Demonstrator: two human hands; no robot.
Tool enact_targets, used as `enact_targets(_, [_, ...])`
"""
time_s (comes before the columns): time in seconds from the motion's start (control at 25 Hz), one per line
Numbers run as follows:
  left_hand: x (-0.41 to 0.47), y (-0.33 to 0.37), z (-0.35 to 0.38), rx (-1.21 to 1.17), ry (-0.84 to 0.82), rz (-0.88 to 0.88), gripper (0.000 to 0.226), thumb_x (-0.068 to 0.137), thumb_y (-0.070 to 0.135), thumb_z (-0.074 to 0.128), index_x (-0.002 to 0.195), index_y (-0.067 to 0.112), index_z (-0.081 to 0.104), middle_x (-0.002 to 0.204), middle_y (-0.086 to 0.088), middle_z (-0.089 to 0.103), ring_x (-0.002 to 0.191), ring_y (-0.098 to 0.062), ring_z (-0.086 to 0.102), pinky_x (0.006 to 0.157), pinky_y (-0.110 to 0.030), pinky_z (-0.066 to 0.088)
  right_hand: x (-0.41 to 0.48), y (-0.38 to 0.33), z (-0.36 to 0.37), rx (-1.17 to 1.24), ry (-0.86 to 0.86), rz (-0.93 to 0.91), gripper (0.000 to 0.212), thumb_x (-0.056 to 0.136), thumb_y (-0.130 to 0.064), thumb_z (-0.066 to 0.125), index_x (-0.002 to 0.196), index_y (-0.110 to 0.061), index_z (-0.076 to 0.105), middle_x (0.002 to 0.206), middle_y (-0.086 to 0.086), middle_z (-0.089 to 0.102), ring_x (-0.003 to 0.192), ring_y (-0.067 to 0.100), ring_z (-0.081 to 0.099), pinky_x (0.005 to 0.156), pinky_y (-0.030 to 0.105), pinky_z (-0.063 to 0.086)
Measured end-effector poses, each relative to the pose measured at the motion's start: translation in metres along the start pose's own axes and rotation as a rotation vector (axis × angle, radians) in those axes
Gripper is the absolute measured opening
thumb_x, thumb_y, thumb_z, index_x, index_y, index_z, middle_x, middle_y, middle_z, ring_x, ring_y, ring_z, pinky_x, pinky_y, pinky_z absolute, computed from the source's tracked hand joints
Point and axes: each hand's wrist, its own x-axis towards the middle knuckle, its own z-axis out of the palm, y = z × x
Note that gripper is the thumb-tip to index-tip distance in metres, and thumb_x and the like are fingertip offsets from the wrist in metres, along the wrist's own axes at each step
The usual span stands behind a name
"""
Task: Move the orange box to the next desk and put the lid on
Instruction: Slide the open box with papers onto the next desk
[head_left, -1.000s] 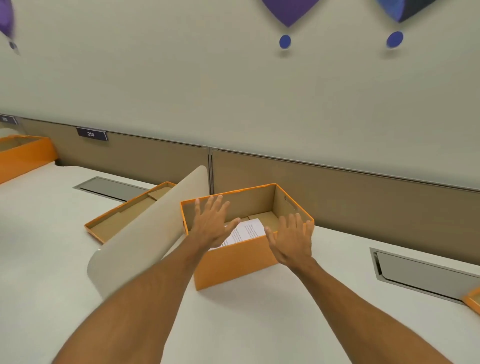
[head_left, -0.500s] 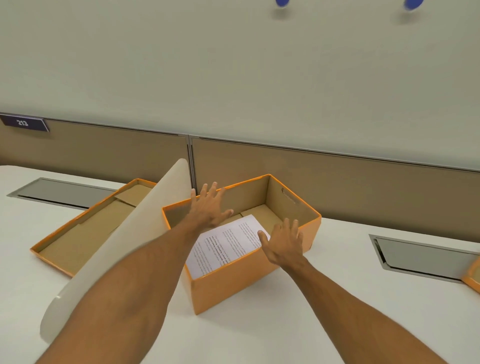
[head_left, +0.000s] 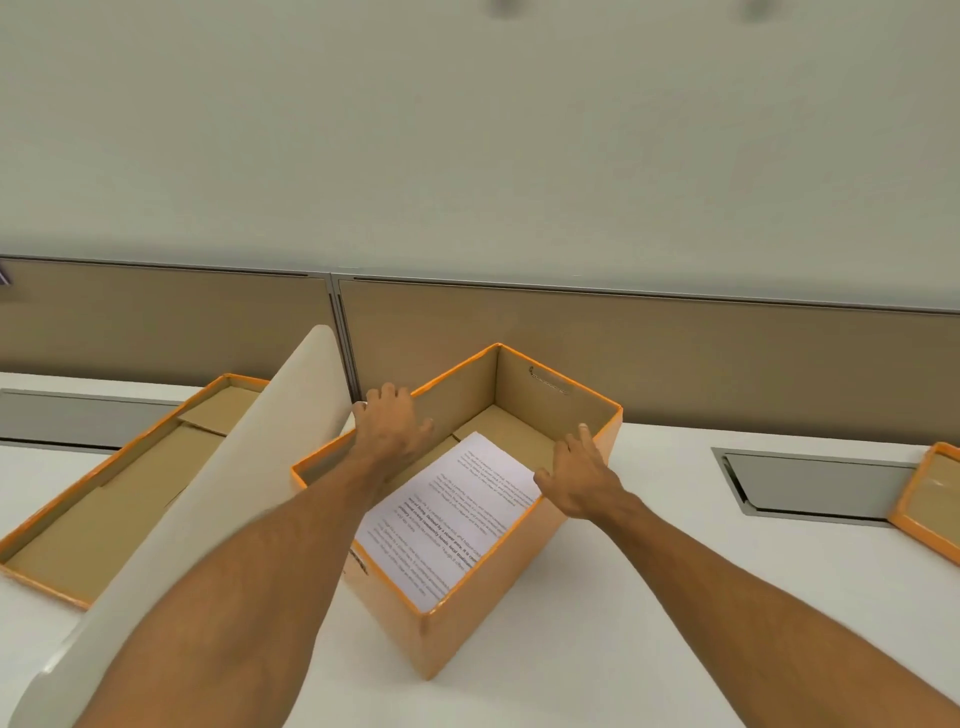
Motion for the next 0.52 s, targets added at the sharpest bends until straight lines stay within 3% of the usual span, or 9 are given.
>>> enact_targets(0.12, [-0.006,0.006,-0.004,0.014,0.019,-0.039,0.038,0.09,0.04,0.049,0.11,0.01,0.061,0.112,-0.01,0.063,0.105,-0.029,0.058,0.09,-0.043,0.037,-0.01,0.014,-0.003,-0.067,-0.002,0.016,0.042,0.097,-0.025,0.039,0.13,-0.001,0.049,0.146,0.014,0.04,0.151,0.03,0.006,0.119,0.043,0.023])
enact_targets(0.2, [-0.013,0.013,-0.003,0.059,-0.053,-0.022,0.031,0.09,0.033,0.048,0.105,0.011,0.066,0.107,-0.008,0.063,0.1,-0.027,0.059,0.086,-0.04,0.037,-0.021,0.023,0.001,-0.043,0.133,0.118,0.041,0.094,-0.02,0.044,0.133,-0.006,0.046,0.151,0.013,0.032,0.148,0.032,0.015,0.116,0.045,0.027])
enact_targets(0.28, [-0.016,0.01,0.001,0.03,-0.145,-0.034,0.03,0.092,0.025,0.048,0.115,0.012,0.062,0.117,-0.011,0.057,0.11,-0.029,0.053,0.089,-0.042,0.04,-0.025,0.015,0.004,0.215,0.234,0.328,0.056,0.091,-0.019,0.051,0.143,-0.012,0.03,0.155,0.013,0.02,0.142,0.037,0.022,0.108,0.05,0.037])
enact_targets(0.4, [-0.02,0.004,0.006,-0.132,-0.284,-0.073,0.029,0.095,0.014,0.04,0.122,0.006,0.049,0.113,-0.017,0.054,0.104,-0.034,0.054,0.08,-0.041,0.044,-0.024,-0.003,0.001,0.756,0.102,0.633,0.08,0.089,-0.021,0.056,0.15,-0.016,0.004,0.15,0.018,0.027,0.132,0.045,0.037,0.098,0.057,0.043])
enact_targets(0.52, [-0.024,0.009,0.0,-0.201,-0.343,-0.076,0.028,0.096,0.004,0.032,0.119,0.002,0.048,0.114,-0.022,0.056,0.096,-0.034,0.054,0.076,-0.039,0.044,-0.029,-0.005,0.003,0.906,-0.021,0.729,0.071,0.09,-0.012,0.056,0.145,-0.009,0.011,0.136,0.018,0.045,0.12,0.041,0.051,0.089,0.063,0.048])
